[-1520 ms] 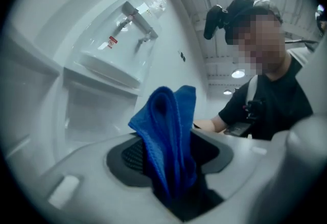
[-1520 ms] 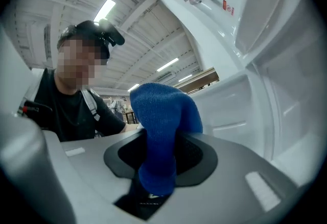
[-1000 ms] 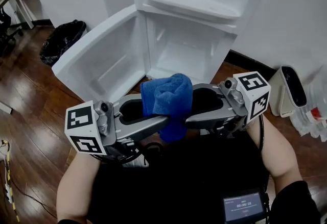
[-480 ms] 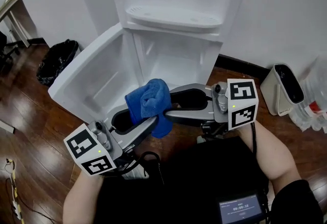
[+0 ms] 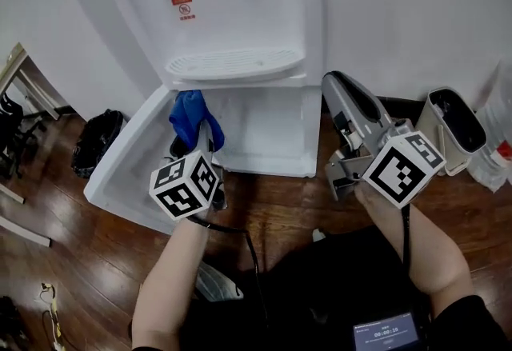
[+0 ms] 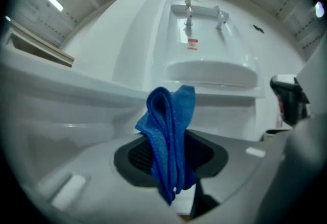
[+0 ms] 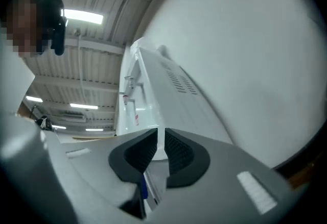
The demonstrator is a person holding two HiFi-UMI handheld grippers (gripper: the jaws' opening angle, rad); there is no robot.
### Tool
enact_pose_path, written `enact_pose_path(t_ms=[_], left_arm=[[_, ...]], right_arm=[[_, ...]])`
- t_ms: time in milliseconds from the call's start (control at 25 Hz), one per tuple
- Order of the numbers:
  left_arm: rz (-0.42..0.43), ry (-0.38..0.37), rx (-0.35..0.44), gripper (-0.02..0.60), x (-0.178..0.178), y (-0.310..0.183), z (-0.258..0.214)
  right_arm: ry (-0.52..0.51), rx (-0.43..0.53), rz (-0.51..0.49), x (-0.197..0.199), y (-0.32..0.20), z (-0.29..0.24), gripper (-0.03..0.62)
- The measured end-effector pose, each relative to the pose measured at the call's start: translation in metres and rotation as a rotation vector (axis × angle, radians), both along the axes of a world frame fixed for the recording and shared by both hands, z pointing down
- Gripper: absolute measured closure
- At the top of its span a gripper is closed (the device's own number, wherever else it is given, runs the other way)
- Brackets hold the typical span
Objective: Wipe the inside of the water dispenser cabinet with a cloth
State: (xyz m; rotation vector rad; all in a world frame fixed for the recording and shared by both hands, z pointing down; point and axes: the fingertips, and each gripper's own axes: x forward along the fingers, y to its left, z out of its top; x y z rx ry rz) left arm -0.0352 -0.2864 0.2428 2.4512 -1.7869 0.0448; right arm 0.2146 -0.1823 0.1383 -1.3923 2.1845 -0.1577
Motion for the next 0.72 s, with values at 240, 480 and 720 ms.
enact_pose_path(t_ms=[240,480,720], left_arm=[[-0.130,-0.007,0.118,0.442,0.017,-0.035,-0.008],[0.116,-0.017,0.181,0.446,0.094,-0.015,-0.006],[0.544,-0.093,0.300,0.445,0.183,0.046,-0.006]], right_arm=[[-0.102,-0.024,-0.002,0.028,-0.010,0.004,0.566],[-0.146,0.013,-0.029,0.036,-0.012,-0.003,0.571],[-0.156,-0.007,-0.030,0.035,-0.012,0.001,0.573]])
